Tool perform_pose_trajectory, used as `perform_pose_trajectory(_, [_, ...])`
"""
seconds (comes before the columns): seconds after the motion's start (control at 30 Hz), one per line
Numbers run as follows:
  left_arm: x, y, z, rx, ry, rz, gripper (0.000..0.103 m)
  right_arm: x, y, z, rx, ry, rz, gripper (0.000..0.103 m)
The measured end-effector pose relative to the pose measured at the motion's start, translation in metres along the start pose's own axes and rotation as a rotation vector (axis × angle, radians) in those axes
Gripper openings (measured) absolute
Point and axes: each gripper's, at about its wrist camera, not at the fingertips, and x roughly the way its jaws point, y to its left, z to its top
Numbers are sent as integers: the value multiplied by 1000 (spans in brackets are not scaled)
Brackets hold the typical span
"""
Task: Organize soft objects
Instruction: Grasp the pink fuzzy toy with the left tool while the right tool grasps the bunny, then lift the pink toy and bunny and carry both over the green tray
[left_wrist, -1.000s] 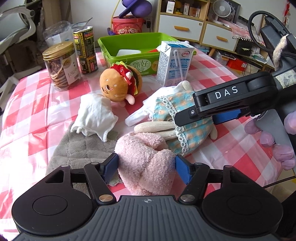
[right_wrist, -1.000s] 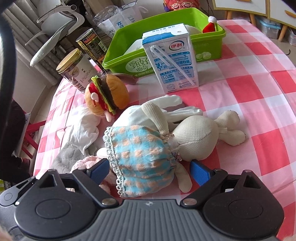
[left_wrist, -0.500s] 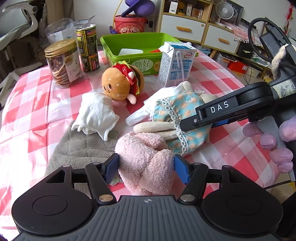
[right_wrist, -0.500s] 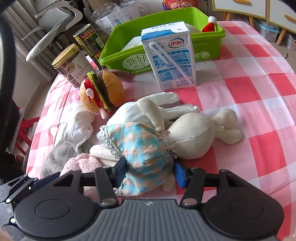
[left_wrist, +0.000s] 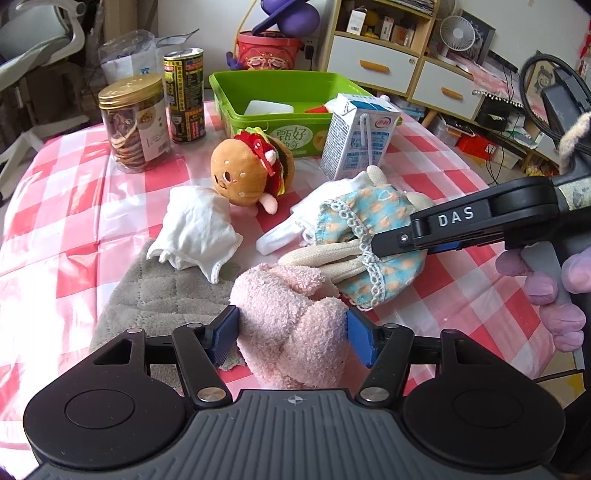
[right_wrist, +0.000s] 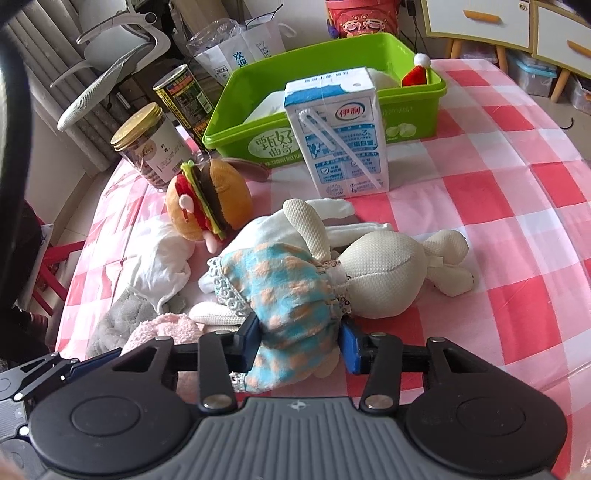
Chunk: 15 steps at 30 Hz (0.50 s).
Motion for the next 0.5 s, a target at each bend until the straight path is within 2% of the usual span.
perform_pose_trajectory(0.5, [-7,5,9,-41,-34,-11,62,-24,-18,2,50,-34,12,16])
